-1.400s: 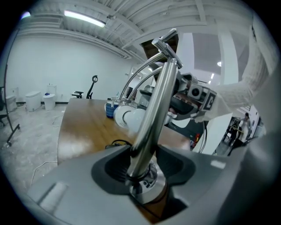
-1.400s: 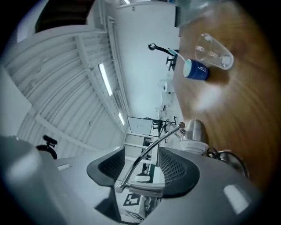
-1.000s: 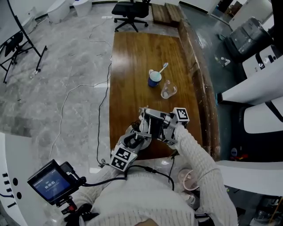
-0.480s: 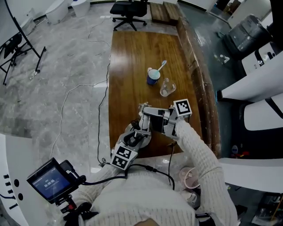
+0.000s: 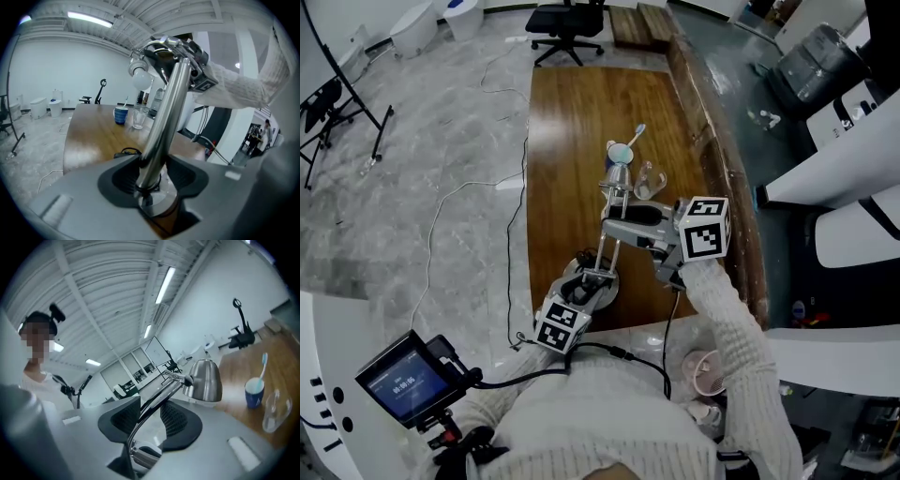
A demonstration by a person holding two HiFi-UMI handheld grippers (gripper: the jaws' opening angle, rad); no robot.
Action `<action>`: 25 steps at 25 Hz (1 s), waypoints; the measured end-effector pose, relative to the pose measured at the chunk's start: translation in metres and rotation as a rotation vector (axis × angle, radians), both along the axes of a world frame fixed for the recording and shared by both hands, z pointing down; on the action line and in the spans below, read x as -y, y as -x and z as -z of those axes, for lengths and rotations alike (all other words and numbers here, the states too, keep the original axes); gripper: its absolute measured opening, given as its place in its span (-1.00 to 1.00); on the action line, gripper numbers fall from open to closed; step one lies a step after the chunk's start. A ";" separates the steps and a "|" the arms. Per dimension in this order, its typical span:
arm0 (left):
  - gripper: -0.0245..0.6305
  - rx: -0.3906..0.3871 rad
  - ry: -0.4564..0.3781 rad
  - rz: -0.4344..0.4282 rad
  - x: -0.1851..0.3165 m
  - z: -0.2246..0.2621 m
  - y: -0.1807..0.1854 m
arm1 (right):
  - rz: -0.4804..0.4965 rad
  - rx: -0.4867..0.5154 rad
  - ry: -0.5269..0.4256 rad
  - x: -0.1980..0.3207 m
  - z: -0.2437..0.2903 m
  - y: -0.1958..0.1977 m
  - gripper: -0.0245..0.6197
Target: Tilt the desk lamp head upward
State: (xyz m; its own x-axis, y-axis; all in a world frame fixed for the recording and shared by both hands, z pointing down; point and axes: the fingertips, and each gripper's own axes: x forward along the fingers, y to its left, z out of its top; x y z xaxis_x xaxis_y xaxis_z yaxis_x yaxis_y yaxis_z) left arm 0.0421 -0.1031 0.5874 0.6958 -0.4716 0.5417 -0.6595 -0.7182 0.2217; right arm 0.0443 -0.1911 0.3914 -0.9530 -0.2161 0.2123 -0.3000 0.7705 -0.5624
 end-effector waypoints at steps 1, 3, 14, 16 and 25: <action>-0.37 0.001 0.002 0.000 0.000 0.000 0.000 | -0.001 -0.022 -0.061 -0.003 0.005 0.001 -0.53; -0.37 0.002 0.006 0.001 0.001 0.000 0.000 | 0.003 -0.068 -0.187 -0.011 0.016 0.004 -0.52; -0.33 -0.007 0.052 -0.005 0.000 -0.006 -0.002 | 0.036 -0.280 -0.813 -0.055 0.039 0.016 -0.44; -0.33 -0.012 0.057 -0.006 0.000 -0.006 -0.003 | 0.051 -0.343 -0.875 -0.061 0.037 0.014 -0.42; -0.32 -0.013 0.069 -0.016 -0.001 -0.005 -0.008 | 0.032 -0.389 -0.984 -0.075 0.037 0.010 -0.40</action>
